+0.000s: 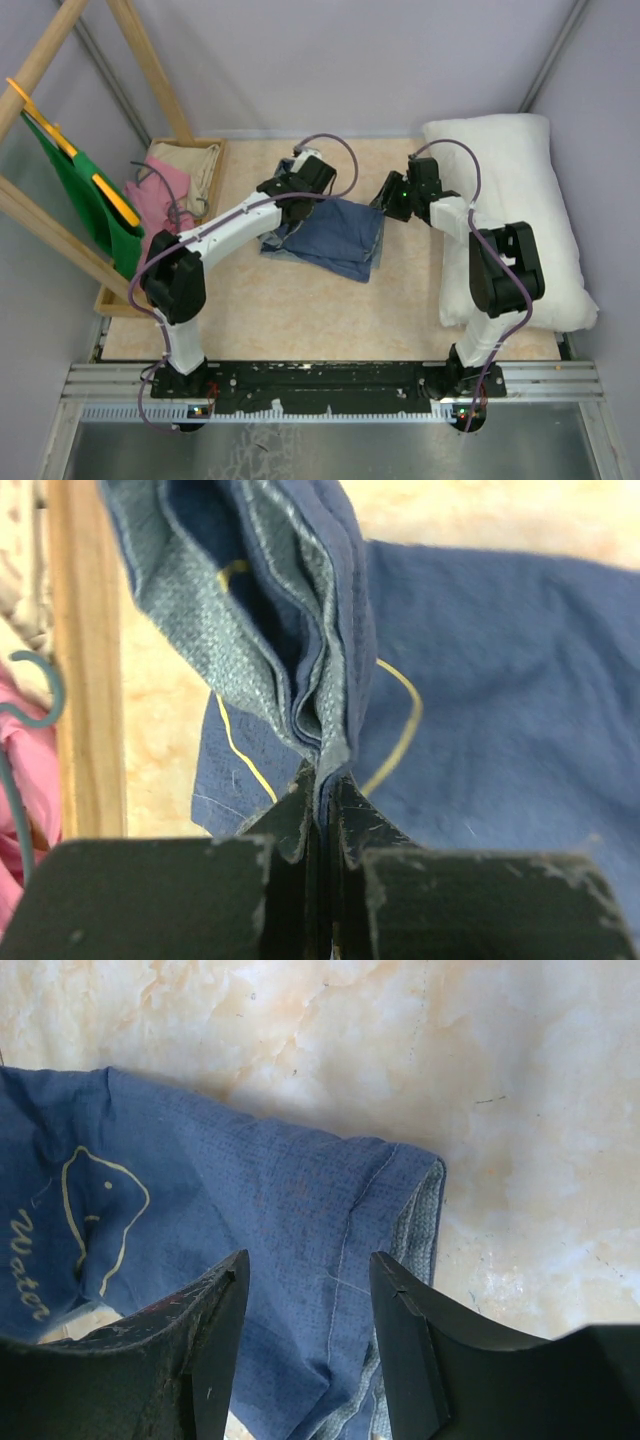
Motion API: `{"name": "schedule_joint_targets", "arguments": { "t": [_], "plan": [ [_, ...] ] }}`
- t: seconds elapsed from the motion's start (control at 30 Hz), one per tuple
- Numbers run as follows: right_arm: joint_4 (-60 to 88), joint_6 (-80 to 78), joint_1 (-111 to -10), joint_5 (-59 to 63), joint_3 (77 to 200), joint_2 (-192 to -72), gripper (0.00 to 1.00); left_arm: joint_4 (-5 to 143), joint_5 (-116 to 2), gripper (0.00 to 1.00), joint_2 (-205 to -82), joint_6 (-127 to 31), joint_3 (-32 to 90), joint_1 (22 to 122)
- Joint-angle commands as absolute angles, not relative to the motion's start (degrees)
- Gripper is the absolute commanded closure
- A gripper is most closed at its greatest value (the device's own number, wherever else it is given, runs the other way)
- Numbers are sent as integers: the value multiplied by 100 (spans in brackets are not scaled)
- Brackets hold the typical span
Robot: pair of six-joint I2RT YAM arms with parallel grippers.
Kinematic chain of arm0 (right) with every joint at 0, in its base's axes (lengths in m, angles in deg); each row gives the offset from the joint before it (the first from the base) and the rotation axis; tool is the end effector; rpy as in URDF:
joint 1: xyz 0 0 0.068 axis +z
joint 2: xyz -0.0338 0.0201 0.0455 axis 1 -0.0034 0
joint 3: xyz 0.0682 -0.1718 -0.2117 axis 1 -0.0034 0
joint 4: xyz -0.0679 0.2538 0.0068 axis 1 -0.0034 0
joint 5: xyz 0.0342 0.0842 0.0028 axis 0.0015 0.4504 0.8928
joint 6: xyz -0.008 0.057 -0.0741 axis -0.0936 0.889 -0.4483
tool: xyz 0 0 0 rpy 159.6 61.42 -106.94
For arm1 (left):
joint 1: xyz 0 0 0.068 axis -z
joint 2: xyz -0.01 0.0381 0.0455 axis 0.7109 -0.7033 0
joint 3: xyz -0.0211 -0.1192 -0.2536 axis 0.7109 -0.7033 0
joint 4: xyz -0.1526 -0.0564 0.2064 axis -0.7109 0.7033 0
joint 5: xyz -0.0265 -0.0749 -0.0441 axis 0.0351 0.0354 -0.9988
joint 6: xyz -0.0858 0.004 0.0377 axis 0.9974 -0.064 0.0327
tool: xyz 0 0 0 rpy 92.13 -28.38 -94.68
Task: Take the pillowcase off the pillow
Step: Fold the pillowcase at the center of the board.
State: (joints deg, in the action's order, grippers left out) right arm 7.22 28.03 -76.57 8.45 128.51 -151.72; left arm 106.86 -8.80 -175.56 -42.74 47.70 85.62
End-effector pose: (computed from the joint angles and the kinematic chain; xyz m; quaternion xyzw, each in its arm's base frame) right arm 0.4053 0.1163 0.1815 0.1315 0.9012 0.2671 0.3150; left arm 0.3699 -0.2422 0.2547 0.0718 0.8919 0.1386 0.4244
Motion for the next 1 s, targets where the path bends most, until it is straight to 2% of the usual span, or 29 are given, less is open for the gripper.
{"name": "schedule_joint_targets", "arguments": {
  "t": [0.0,0.2,0.37,0.77,0.97],
  "plan": [
    [786,2729,-7664,828,12925,-14889,48,11400,-1315,100,-17446,-4289,4948,9010],
    [854,2809,-7710,907,12734,-14866,48,11480,-1383,100,-17761,-4289,5134,9404],
    [1047,2849,-7724,902,12402,-14953,48,11857,-1314,100,-18205,-4413,5971,9630],
    [1705,3032,-7717,934,11622,-15289,66,11808,-1342,100,-18545,-4856,6805,9786],
    [1761,3032,-7717,995,11618,-15354,67,11645,-1644,100,-18882,-4749,6832,9876]
  ]
}}
